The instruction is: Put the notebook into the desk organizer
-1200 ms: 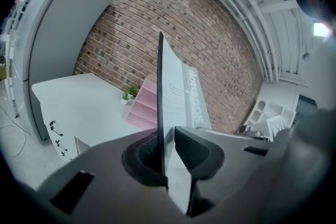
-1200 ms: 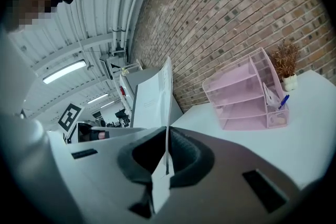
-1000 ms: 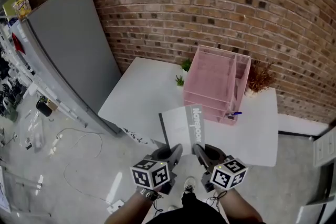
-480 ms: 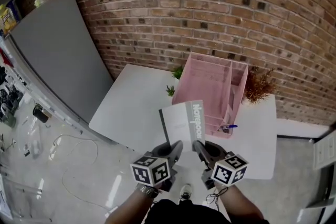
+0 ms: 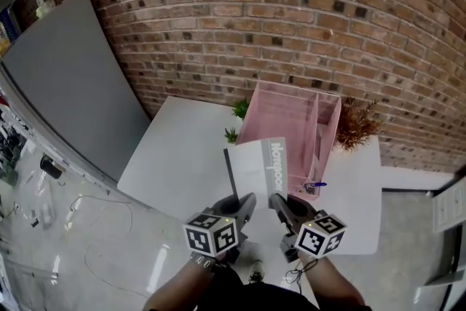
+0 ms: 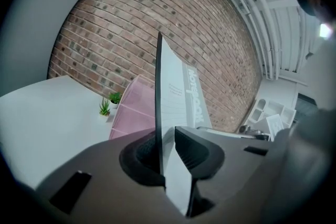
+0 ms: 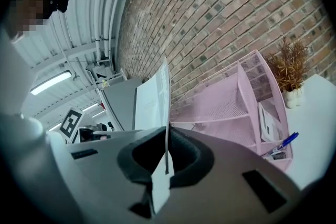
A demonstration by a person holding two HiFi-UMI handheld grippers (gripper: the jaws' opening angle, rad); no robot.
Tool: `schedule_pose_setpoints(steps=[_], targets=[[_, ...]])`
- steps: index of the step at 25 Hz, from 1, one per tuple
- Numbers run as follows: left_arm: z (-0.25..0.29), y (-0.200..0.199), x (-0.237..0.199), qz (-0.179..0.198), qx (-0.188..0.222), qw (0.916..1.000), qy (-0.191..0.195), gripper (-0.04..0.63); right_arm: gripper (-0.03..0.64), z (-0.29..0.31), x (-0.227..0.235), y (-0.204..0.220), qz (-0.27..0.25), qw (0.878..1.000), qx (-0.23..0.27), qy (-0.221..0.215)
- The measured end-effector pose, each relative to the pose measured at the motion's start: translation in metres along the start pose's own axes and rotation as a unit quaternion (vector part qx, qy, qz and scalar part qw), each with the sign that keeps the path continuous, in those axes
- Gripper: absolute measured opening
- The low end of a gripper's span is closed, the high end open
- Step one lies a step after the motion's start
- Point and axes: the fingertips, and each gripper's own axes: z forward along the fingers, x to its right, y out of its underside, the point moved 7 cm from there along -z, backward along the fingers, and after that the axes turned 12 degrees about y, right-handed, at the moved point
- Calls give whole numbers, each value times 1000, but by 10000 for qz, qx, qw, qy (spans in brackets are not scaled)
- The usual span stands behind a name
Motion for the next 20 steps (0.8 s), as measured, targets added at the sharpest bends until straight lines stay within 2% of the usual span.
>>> schedule_pose_setpoints(steps=[8, 20], targets=[[22, -27, -29, 134, -309, 9989, 313, 85, 12, 20, 6, -15, 264, 9983, 256, 457], [38, -49, -69, 200, -664, 9954, 655, 97, 12, 42, 10, -30, 513, 9906, 644, 1095]])
